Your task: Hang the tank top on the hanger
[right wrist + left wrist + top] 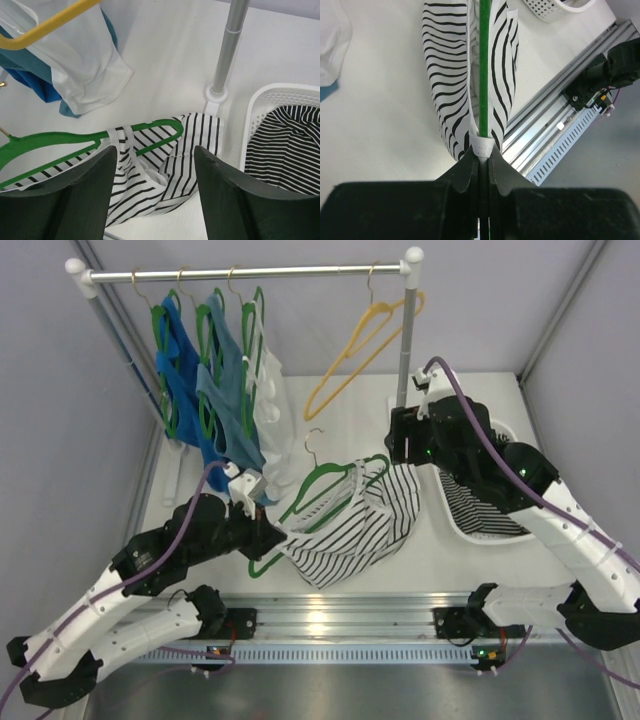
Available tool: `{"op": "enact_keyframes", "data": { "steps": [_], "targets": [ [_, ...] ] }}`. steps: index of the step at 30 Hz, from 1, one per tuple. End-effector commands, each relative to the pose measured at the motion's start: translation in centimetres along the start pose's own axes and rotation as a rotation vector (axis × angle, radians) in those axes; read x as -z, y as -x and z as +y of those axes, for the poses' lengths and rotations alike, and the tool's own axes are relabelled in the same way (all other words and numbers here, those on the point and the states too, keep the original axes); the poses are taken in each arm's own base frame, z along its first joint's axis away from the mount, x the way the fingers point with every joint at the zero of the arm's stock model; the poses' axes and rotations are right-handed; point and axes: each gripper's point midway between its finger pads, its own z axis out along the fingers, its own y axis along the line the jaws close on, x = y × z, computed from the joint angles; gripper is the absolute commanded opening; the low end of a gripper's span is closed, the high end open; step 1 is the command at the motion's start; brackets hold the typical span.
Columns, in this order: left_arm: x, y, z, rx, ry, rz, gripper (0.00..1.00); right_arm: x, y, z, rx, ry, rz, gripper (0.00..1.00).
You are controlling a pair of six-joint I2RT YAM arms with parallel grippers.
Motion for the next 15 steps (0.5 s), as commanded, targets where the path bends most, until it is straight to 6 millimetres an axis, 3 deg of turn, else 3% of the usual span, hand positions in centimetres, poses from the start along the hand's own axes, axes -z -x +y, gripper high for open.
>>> {"op": "enact_keyframes", "data": {
  "steps": [1, 6, 11, 15],
  "targets": [
    [1.1, 0.9, 1.0, 0.079, 0.066, -0.079, 0.0, 1.2, 3.3, 0.2, -0.04, 0.035, -0.097, 0.63],
    [1.7, 1.0, 3.0, 0.138, 0.178, -0.116, 0.0, 1.2, 3.1, -0.1, -0.045, 0.035, -0.092, 0.63],
    [2.1, 2.4, 4.4, 0.16, 0.275, -0.168, 0.0, 1.6, 2.7, -0.4, -0.052, 0.035, -0.09, 0.63],
    [1.2, 3.5, 5.0, 0.156, 0.333, -0.172, 0.0, 2.1, 2.4, -0.7, -0.056, 0.034, -0.09, 0.62]
  ]
}}
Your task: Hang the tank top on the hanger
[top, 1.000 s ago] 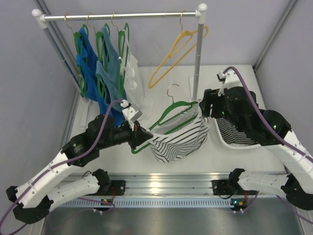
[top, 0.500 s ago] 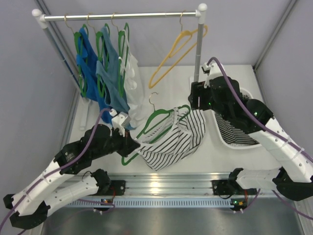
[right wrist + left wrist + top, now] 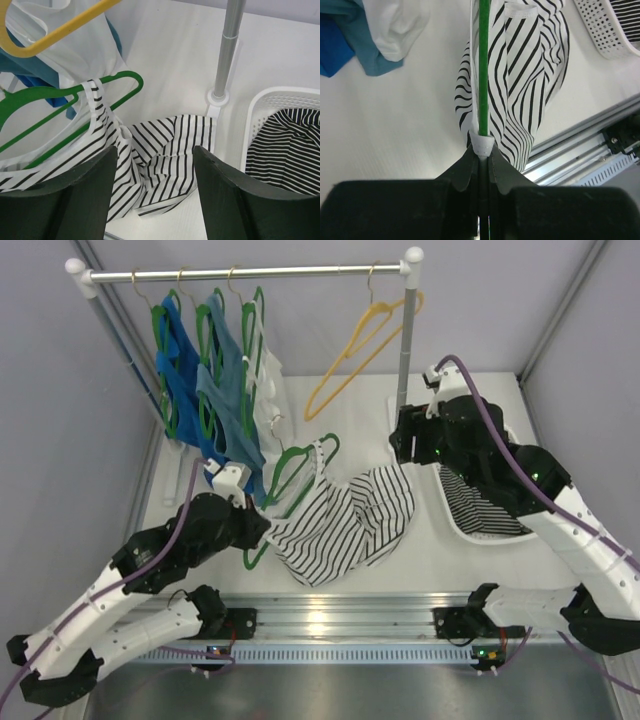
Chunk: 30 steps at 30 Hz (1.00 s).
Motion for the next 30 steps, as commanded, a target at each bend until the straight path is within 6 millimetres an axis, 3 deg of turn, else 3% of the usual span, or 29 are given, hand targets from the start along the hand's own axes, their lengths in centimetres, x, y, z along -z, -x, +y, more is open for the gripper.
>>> {"op": "enact_keyframes", "data": {
  "steps": [1, 7, 22, 26, 30],
  "targets": [
    [-0.3, 3.6, -0.6, 0.017, 0.029, -0.106, 0.0, 1.3, 1.4, -0.5, -0.032, 0.011, -0.061, 0.62],
    [-2.1, 5.1, -3.0, -0.062, -0.036, -0.092, 0.0, 2.1, 1.0, -1.3, -0.039, -0.005, -0.064, 0.62],
    [-1.9, 5.6, -6.8, -0.208, -0.224, -0.052, 0.0, 3.5, 0.0, -3.0, -0.059, -0.046, -0.08, 0.62],
    [-2.4, 6.3, -5.4, -0.198, -0.126, -0.068, 0.0, 3.8, 0.0, -3.2, -0.061, -0.051, -0.085, 0.62],
    [-2.2, 8.7, -4.1, -0.162, -0.013, -0.134, 0.0, 3.9, 0.1, -3.3, -0.06, -0.056, -0.088, 0.62]
  ]
}}
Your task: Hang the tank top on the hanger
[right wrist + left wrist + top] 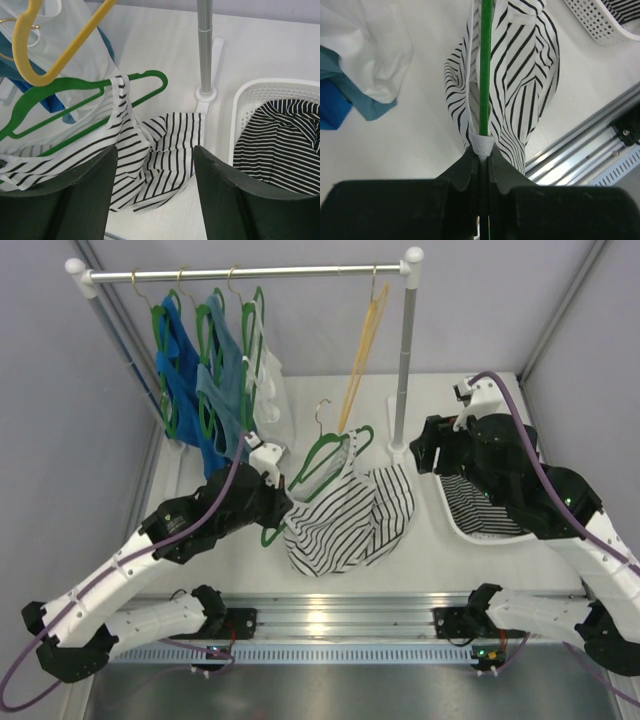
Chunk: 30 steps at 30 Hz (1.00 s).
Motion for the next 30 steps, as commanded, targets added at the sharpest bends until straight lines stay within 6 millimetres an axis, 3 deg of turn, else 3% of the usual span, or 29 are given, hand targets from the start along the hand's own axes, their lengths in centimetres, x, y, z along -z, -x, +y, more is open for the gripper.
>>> {"op": "enact_keyframes", "data": {
  "steps": [1, 7, 10, 16, 18, 30],
  "targets": [
    [0.9, 5.4, 0.8, 0.039, 0.091, -0.162, 0.0, 0.5, 0.7, -0.8, -0.018, -0.025, -0.029, 0.62],
    [1.0, 9.4, 2.0, 0.047, 0.226, -0.208, 0.0, 0.7, 1.1, -0.8, -0.02, -0.02, -0.04, 0.62],
    [1.5, 12.4, 2.9, 0.054, 0.307, -0.253, 0.0, 0.8, 1.2, -0.7, -0.018, -0.017, -0.042, 0.62],
    [1.6, 17.3, 4.1, 0.061, 0.329, -0.3, 0.0, 0.8, 1.5, -0.6, -0.012, -0.006, -0.05, 0.62],
    [2.7, 19.0, 4.3, 0.068, 0.333, -0.339, 0.0, 0.9, 1.7, -0.6, -0.007, -0.008, -0.055, 0.62],
    [5.7, 23.8, 5.7, 0.038, 0.376, -0.414, 0.0, 0.7, 2.3, -0.5, 0.009, 0.001, -0.064, 0.62]
  ]
}}
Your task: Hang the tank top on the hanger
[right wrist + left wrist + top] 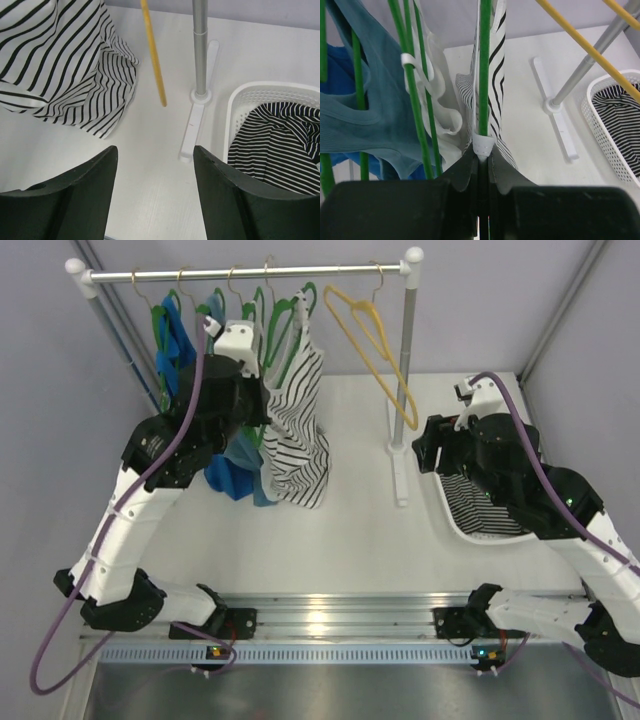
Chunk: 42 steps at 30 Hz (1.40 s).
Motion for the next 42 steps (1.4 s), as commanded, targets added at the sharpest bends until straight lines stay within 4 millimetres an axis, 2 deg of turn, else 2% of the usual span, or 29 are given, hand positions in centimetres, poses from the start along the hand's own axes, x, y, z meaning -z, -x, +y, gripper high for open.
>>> {"op": "enact_keyframes", "data": {
  "steps": [1, 9, 13, 16, 17, 20, 21, 23, 24, 28, 31, 33, 35, 37, 42],
  "targets": [
    [0.6, 3.4, 1.1, 0.01, 0.019, -0.085, 0.0, 0.5, 2.0, 0.0, -0.01, 0.015, -0.054, 0.62],
    [-2.3, 4.1, 0.1, 0.032, -0.059, -0.057, 0.0, 0.5, 1.9, 0.1, -0.016, 0.022, -0.05, 0.62],
    [-3.9, 3.1, 0.0, 0.044, -0.076, -0.013, 0.0, 0.5, 1.8, 0.1, -0.016, 0.02, -0.047, 0.62],
    [-3.9, 2.6, -0.2, 0.054, -0.094, -0.007, 0.0, 0.6, 1.6, 0.0, -0.017, 0.02, -0.047, 0.62],
    [-4.2, 1.9, -0.2, 0.051, -0.097, 0.009, 0.0, 0.6, 1.6, 0.1, -0.021, 0.021, -0.045, 0.62],
    [-3.7, 1.6, -0.3, 0.053, -0.113, 0.002, 0.01, 0.5, 1.3, 0.0, -0.022, 0.019, -0.039, 0.63],
    [-3.6, 1.6, -0.2, 0.051, -0.113, -0.001, 0.09, 0.4, 1.3, 0.0, -0.022, 0.019, -0.039, 0.63],
    [-3.0, 1.6, -0.3, 0.049, -0.125, -0.007, 0.16, 0.3, 1.1, 0.2, -0.025, 0.028, -0.034, 0.63],
    [-2.9, 1.6, -0.3, 0.047, -0.13, -0.009, 0.25, 0.3, 1.0, 0.3, -0.026, 0.03, -0.032, 0.65],
    [-1.2, 2.4, -0.3, 0.039, -0.16, -0.047, 0.41, 0.1, 0.7, 0.4, -0.034, 0.035, -0.032, 0.69],
    [0.1, 2.9, -0.4, 0.029, -0.188, -0.067, 0.45, 0.0, 0.5, 0.5, -0.036, 0.043, -0.031, 0.71],
    [0.8, 2.8, -1.4, 0.026, -0.253, -0.065, 0.45, 0.0, 0.4, 0.6, -0.04, 0.051, -0.037, 0.75],
    [1.8, 2.2, -2.9, 0.033, -0.349, -0.055, 0.45, -0.2, 0.0, 0.7, -0.042, 0.055, -0.035, 0.77],
    [2.7, 1.5, -4.0, 0.049, -0.415, -0.05, 0.45, -0.3, -0.2, 0.8, -0.048, 0.063, -0.043, 0.84],
    [4.5, -0.4, -5.4, 0.075, -0.48, -0.052, 0.44, -0.4, -1.1, 0.7, -0.046, 0.068, -0.038, 0.89]
  ]
}}
